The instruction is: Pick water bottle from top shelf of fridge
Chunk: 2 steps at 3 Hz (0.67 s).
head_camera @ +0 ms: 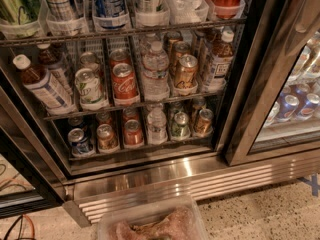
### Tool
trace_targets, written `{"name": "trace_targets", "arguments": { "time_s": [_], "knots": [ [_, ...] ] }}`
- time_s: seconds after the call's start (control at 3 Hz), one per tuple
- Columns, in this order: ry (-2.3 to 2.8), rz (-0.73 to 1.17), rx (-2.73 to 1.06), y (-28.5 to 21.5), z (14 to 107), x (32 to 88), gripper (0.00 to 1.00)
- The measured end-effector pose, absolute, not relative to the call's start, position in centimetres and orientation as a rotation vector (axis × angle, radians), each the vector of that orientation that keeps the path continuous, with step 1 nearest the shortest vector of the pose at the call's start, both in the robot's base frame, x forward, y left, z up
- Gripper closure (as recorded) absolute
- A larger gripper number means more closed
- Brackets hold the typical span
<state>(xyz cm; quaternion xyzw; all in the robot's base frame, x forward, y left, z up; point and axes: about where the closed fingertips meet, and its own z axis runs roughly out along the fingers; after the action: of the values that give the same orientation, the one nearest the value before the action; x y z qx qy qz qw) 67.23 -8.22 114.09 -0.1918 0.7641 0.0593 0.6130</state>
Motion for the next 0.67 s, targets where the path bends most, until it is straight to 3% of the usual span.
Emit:
{"name": "trace_targets", "arguments": {
  "time_s": [0.67],
  "knots": [
    [1.851, 0.157, -0.427, -9.5, 113.1, 64.4, 1.0]
  ]
}}
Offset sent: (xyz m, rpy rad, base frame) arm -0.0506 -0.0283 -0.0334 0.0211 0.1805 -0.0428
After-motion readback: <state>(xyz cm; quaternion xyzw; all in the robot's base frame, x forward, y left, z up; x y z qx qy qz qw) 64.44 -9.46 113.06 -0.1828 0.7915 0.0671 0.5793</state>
